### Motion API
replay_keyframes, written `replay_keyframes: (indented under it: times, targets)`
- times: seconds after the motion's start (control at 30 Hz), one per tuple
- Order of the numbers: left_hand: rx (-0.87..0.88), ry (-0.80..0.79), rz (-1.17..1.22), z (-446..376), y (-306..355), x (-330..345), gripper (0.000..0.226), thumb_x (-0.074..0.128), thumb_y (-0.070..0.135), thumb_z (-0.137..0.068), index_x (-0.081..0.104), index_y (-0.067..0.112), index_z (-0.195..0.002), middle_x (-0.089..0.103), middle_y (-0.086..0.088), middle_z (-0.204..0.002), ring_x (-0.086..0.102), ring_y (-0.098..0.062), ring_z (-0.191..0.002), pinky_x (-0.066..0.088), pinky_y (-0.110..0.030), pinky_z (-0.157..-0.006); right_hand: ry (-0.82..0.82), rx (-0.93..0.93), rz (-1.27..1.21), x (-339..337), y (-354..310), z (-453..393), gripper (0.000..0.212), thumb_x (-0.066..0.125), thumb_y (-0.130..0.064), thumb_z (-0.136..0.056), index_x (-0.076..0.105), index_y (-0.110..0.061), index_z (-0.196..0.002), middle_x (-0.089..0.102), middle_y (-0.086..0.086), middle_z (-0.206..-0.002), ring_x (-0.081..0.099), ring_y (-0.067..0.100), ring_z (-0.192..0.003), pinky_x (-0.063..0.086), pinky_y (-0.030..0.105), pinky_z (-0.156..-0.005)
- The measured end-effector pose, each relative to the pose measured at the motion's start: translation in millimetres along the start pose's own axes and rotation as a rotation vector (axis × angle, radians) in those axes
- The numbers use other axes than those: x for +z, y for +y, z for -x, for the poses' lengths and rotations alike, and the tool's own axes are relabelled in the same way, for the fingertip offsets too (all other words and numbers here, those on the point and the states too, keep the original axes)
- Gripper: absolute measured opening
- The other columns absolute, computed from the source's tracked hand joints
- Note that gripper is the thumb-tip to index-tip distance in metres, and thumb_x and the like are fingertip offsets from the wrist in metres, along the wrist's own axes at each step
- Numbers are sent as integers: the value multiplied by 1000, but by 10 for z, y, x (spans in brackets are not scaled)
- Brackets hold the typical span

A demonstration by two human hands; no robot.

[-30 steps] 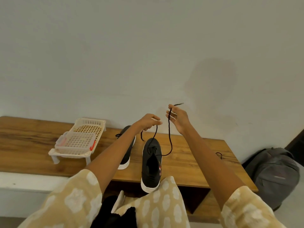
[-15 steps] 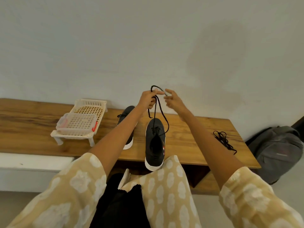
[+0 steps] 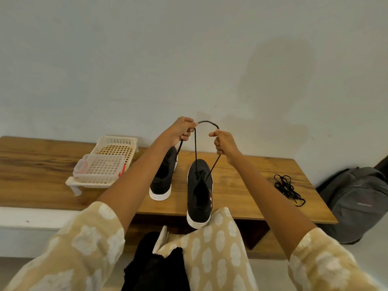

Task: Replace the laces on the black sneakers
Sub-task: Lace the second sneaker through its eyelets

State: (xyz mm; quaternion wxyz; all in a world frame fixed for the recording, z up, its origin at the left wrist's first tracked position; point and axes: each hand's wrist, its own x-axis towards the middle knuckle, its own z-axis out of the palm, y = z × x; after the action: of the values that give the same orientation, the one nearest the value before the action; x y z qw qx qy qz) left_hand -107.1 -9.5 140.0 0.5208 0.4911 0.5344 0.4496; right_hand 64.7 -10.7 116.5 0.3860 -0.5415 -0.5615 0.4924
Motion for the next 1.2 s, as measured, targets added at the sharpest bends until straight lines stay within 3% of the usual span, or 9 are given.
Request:
replay_keyframes:
  times: [0.17, 0.27, 0.4, 0.53, 0.63, 0.77, 1.0, 1.13, 1.2]
  targets:
    - [104, -67, -304, 126, 233, 91, 17, 53, 18, -95, 50, 13, -111, 49, 0, -68, 35, -8, -50, 29, -18, -42, -420, -21, 499, 97, -281, 93, 23, 39, -14, -99, 58, -7, -108, 29, -1, -61, 21, 12, -49, 19, 21, -41]
    - [204, -79, -397, 157, 220, 180, 19, 48, 23, -98, 54, 12, -112, 54, -2, -73, 46, -12, -59, 39, -23, -52, -447, -133, 491, 122, -374, 179, 28, 42, -25, -101, 60, -4, -104, 30, -1, -62, 26, 11, -51, 26, 19, -43]
    - [159, -141, -315, 213, 70, 204, 56, 17, 53, -100, 48, 14, -124, 58, -9, -102, 56, -19, -90, 44, -31, -83, -480, -176, 474, -14, -376, 240, 43, 39, -36, -101, 67, -4, -102, 38, -1, -61, 36, 10, -51, 39, 20, -52]
    - [24, -375, -102, 246, -93, 183, 63, 11, 56, -98, 48, 11, -123, 64, -15, -88, 62, -25, -73, 51, -30, -70, -548, -212, 524, -176, -404, 300, 38, 47, -28, -99, 56, -9, -67, 54, -13, -53, 53, -2, -52, 47, 17, -60]
    - [29, -359, -186, 235, -82, 208, 35, 29, 27, -104, 46, 7, -127, 57, -10, -82, 56, -18, -64, 51, -32, -67, -583, -272, 635, -268, -421, 287, 22, 57, -21, -94, 66, -9, -78, 59, -7, -63, 58, 3, -61, 46, 13, -62]
    - [-16, -404, -236, 176, -63, 168, 39, 38, -13, -92, 50, 2, -125, 60, -14, -93, 59, -20, -73, 53, -34, -73, -417, -481, 899, -284, -359, 149, 16, 67, -19, -86, 74, -8, -97, 68, 11, -77, 52, 15, -66, 39, 25, -63]
    - [11, -442, -245, 164, -198, 102, 16, 56, -5, -89, 67, 4, -95, 68, -5, -83, 66, -16, -75, 57, -26, -74, -153, -631, 911, -229, -123, 129, 9, 67, -24, -85, 71, -23, -93, 73, -6, -87, 65, 13, -81, 53, 38, -76]
    - [161, -64, -649, 36, -422, 23, 22, 58, 15, -93, 71, -2, -97, 68, -8, -82, 58, -13, -72, 49, -20, -68, 35, -671, 927, -314, -71, 149, 20, 60, -31, -91, 73, -23, -104, 73, -5, -99, 64, 11, -87, 50, 30, -71]
    - [125, 155, -438, 29, -555, 16, 23, 52, 15, -96, 69, -1, -98, 68, -13, -104, 58, -16, -83, 49, -29, -79, 114, -598, 923, -393, -8, 145, 23, 57, -34, -93, 73, -22, -105, 72, -4, -98, 64, 14, -89, 45, 26, -64]
